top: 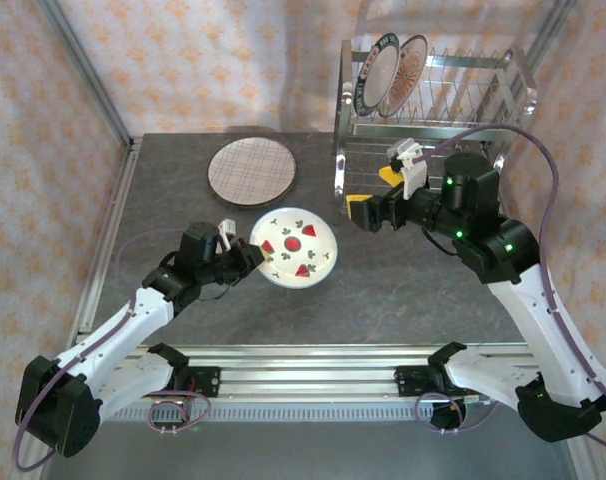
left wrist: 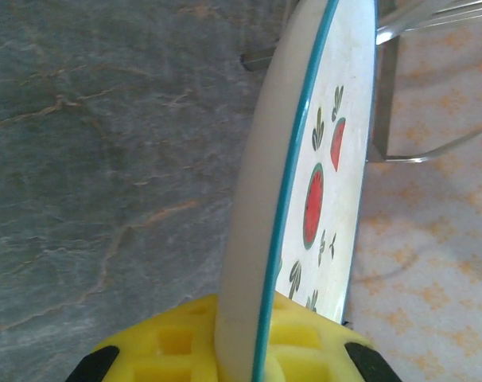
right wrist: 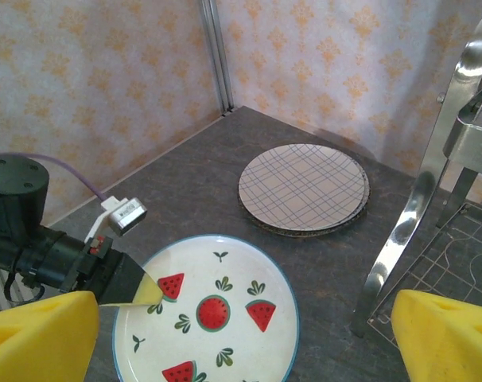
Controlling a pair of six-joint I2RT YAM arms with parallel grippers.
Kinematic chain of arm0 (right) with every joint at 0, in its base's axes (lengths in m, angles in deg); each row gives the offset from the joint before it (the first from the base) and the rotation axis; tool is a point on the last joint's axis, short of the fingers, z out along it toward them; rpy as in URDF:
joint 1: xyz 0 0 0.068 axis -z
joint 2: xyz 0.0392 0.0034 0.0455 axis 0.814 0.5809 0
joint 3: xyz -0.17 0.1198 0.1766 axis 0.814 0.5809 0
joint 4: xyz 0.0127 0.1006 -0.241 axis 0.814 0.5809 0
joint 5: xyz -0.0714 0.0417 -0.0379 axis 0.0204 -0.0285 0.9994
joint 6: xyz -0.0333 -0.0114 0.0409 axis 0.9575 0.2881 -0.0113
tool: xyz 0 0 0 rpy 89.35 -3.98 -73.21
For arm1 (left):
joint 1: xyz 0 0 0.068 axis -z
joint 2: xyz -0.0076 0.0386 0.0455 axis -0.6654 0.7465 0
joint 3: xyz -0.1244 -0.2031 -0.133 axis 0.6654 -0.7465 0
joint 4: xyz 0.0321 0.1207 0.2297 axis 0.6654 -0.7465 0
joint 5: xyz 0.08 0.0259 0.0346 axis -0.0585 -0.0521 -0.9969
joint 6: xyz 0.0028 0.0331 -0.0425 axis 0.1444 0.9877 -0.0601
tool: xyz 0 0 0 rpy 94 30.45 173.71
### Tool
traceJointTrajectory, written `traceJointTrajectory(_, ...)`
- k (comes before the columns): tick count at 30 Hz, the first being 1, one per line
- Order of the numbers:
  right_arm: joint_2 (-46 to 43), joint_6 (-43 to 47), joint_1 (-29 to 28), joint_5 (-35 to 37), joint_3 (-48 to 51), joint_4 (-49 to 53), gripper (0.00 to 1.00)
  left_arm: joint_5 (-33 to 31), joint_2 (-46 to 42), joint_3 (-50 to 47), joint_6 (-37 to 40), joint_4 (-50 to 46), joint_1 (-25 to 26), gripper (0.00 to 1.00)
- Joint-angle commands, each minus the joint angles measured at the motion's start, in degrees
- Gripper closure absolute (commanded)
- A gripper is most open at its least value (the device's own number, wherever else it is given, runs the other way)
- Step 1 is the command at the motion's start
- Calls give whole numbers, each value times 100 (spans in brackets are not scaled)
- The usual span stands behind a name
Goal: Unload the plates from the dish rack
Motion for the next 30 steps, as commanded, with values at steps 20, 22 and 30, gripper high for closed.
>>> traceJointTrajectory(20, -350, 491, -47, -156, 383, -103, 4, -346, 1308, -882, 10, 3123, -60, 100)
traceJointTrajectory(22, -350, 472, -48, -142, 397, -103, 4, -329, 1431, -899, 25, 3218, -62, 100)
traceJointTrajectory(30, -341, 381, -59, -111, 438, -147, 4, -309, 1964, -974, 39, 3592, -68, 100)
